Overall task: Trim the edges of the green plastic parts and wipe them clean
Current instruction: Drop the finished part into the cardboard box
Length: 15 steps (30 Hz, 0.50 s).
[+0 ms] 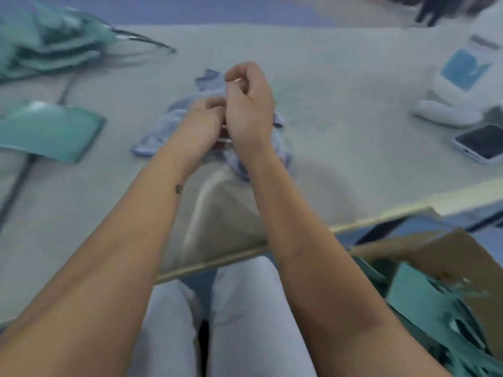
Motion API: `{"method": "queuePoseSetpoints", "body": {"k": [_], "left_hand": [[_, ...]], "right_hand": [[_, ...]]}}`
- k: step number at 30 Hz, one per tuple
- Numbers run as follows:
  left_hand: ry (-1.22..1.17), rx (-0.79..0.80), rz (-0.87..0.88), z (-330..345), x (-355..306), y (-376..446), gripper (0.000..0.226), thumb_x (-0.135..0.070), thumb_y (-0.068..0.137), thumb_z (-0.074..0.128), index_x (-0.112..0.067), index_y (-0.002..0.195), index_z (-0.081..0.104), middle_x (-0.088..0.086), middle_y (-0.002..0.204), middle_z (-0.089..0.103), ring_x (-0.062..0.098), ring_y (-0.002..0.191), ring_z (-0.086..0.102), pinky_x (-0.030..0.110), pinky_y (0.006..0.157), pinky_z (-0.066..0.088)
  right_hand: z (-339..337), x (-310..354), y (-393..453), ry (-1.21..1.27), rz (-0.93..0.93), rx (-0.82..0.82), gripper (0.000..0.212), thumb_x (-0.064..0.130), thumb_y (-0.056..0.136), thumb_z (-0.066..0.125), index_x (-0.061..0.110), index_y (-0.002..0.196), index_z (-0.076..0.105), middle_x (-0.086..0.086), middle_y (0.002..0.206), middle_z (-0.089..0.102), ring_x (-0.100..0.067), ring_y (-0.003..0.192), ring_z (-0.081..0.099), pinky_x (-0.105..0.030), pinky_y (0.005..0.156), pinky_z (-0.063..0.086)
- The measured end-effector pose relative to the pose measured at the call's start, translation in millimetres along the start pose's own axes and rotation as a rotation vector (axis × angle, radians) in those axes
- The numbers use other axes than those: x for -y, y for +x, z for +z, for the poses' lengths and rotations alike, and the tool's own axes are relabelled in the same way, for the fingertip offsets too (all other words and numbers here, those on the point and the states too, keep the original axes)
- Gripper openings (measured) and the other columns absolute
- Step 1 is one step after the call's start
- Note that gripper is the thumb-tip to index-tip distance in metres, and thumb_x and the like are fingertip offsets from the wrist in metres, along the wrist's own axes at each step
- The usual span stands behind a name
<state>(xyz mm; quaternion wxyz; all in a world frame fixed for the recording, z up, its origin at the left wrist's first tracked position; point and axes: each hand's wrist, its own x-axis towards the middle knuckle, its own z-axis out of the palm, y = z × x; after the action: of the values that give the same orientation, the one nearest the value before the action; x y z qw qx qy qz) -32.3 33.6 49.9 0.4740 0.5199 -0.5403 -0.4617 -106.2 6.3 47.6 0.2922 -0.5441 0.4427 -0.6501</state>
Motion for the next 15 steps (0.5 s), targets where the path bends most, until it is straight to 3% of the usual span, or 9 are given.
{"method": "queuePoseSetpoints", "body": {"k": [3, 7, 9, 11, 13, 15], "left_hand": [[0.006, -0.169, -0.023, -60, 9, -1, 0.029, 0.0, 0.087, 0.038, -0.017, 0.081, 0.061, -0.005, 0.055, 0.062, 0.01, 0.049, 0.06, 0.023, 0.051, 0.042], [0.119, -0.553, 0.023, -124, 31, 4, 0.029, -0.001, 0.082, 0.041, -0.021, 0.086, 0.063, -0.002, 0.075, 0.069, 0.009, 0.065, 0.064, 0.016, 0.054, 0.045], [0.29, -0.731, 0.063, -146, 45, 8, 0.026, -0.005, 0.082, 0.045, -0.023, 0.087, 0.064, -0.002, 0.087, 0.069, 0.018, 0.086, 0.063, 0.025, 0.074, 0.049], [0.615, -0.806, 0.072, -160, 60, 11, 0.027, -0.009, 0.08, 0.048, -0.023, 0.093, 0.068, 0.001, 0.106, 0.069, 0.026, 0.108, 0.057, 0.035, 0.095, 0.042], [0.941, -0.771, -0.023, -164, 74, 15, 0.027, -0.016, 0.081, 0.053, -0.029, 0.098, 0.07, 0.004, 0.136, 0.055, 0.03, 0.133, 0.037, 0.041, 0.109, 0.025], [1.04, -0.723, -0.19, -161, 77, 16, 0.023, -0.022, 0.082, 0.055, -0.034, 0.095, 0.07, 0.009, 0.155, 0.032, 0.031, 0.147, 0.008, 0.051, 0.116, 0.003]], "right_hand": [[56, 3, -1, -0.094, -0.019, 0.224, 0.024, 0.001, 0.079, 0.047, 0.025, 0.073, 0.049, 0.011, 0.056, 0.047, 0.004, 0.053, 0.046, -0.014, 0.053, 0.036], [102, -5, -6, -0.266, -0.037, 0.429, 0.016, 0.012, 0.081, 0.046, 0.026, 0.076, 0.052, 0.01, 0.057, 0.049, -0.003, 0.059, 0.051, -0.026, 0.057, 0.038], [113, -13, -11, -0.378, -0.042, 0.493, 0.013, 0.018, 0.085, 0.046, 0.024, 0.085, 0.057, 0.009, 0.065, 0.052, -0.015, 0.074, 0.058, -0.031, 0.066, 0.041], [113, -23, -14, -0.514, -0.06, 0.542, 0.016, 0.023, 0.087, 0.045, 0.023, 0.094, 0.06, 0.004, 0.078, 0.06, -0.026, 0.087, 0.059, -0.035, 0.074, 0.045], [110, -31, -17, -0.67, -0.162, 0.569, 0.019, 0.028, 0.089, 0.045, 0.021, 0.1, 0.058, -0.003, 0.086, 0.066, -0.031, 0.09, 0.059, -0.036, 0.073, 0.043], [105, -36, -17, -0.742, -0.266, 0.57, 0.024, 0.038, 0.088, 0.048, 0.023, 0.105, 0.057, -0.001, 0.081, 0.066, -0.03, 0.088, 0.06, -0.034, 0.07, 0.039]]}}
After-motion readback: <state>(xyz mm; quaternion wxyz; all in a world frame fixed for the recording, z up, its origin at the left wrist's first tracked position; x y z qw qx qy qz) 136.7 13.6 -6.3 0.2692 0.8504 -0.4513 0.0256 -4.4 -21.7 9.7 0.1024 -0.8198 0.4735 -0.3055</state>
